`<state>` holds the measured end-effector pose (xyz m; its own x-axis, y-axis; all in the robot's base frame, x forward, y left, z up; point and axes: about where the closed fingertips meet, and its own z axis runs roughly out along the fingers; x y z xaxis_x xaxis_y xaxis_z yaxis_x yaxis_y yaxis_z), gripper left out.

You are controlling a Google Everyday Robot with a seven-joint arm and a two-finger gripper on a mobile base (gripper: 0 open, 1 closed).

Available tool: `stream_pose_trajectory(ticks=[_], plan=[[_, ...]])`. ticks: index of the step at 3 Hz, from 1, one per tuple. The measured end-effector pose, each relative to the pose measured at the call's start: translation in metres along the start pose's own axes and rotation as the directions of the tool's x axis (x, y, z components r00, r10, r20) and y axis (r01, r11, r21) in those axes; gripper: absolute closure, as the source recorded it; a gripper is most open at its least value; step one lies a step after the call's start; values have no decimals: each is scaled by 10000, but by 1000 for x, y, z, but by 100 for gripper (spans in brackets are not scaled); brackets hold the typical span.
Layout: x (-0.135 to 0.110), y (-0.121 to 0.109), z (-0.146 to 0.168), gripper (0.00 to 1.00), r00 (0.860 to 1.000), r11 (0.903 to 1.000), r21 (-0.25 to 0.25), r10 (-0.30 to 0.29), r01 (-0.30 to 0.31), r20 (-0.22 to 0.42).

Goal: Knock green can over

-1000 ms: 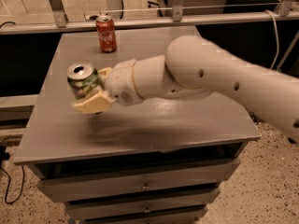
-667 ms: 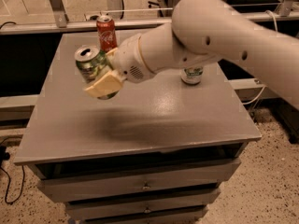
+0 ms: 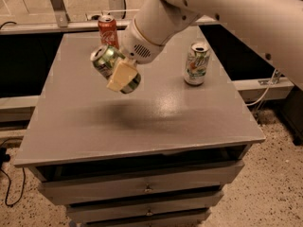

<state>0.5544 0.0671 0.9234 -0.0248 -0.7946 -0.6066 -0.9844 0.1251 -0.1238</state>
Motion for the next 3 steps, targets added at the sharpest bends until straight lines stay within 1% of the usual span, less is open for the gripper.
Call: stream_pose_trajectory(ticks=[1, 2, 3], plan=[[27, 9, 19, 100, 9756, 9957, -853, -533, 358, -2131], [37, 18, 32, 82, 9316, 9871, -1463, -1126, 650, -3457], [39, 22, 39, 59, 9003, 9806, -1770, -1514, 847, -4081]])
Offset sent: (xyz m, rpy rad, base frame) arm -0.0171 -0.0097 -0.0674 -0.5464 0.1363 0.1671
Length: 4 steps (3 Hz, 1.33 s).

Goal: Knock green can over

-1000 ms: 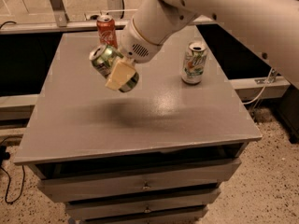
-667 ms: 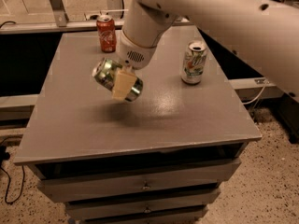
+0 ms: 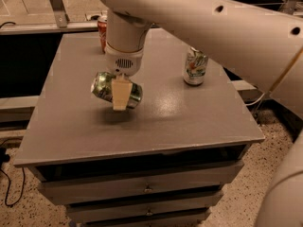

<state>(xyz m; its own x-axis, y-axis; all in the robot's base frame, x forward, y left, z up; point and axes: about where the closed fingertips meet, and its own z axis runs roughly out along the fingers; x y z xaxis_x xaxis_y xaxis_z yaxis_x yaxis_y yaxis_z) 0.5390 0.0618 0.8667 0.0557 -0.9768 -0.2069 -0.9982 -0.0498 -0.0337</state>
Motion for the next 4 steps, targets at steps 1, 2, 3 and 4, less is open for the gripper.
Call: stream_pose_trajectory(ticks=[1, 2, 3, 4], plan=[[-4, 3, 4, 36, 9992, 9997, -109, -228, 224, -331], [-10, 4, 5, 13, 9985, 9992, -157, -377, 371, -385], [-14, 6, 6, 0, 9981, 9987, -207, -482, 474, -374], [-16, 7, 4, 0, 9991, 9989, -189, -421, 419, -109]])
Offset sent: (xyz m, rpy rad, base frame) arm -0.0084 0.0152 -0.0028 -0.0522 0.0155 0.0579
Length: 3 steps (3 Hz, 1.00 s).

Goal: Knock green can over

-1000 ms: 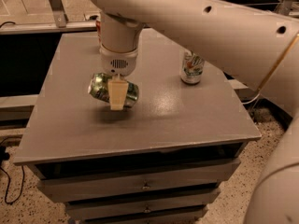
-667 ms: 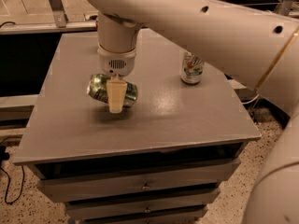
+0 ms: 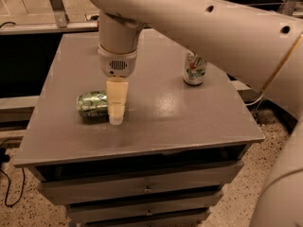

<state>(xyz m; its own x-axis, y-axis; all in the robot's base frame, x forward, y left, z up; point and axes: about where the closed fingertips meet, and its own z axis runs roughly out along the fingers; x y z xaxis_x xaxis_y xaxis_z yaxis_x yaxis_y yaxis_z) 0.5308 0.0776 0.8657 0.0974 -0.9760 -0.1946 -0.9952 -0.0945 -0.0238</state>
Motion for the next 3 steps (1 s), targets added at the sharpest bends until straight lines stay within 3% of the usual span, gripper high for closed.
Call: stream_pose_trajectory(ticks=[1, 2, 3], plan=[[4, 4, -9, 0, 9960, 9993, 120, 338, -349, 831], [19, 12, -25, 0, 9682, 9958, 426, 684, -810, 2407], [51, 20, -55, 0, 8993, 9791, 1093, 1102, -1713, 4231]])
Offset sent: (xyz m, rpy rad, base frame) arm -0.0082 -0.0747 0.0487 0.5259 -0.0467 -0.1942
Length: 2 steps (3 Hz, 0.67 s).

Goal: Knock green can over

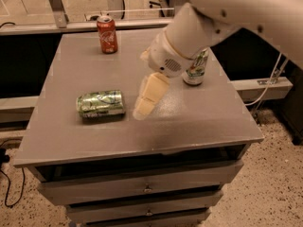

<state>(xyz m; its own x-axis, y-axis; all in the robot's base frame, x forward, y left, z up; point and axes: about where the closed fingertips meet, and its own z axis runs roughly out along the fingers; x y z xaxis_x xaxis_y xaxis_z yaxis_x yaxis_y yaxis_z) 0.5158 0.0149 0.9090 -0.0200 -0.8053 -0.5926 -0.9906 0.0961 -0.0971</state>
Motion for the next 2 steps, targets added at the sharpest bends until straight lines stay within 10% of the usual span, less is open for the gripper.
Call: stream_pose_trajectory(ticks=[2], plan=[[16, 7, -46, 0, 9807, 9936, 790, 645, -802, 1845]])
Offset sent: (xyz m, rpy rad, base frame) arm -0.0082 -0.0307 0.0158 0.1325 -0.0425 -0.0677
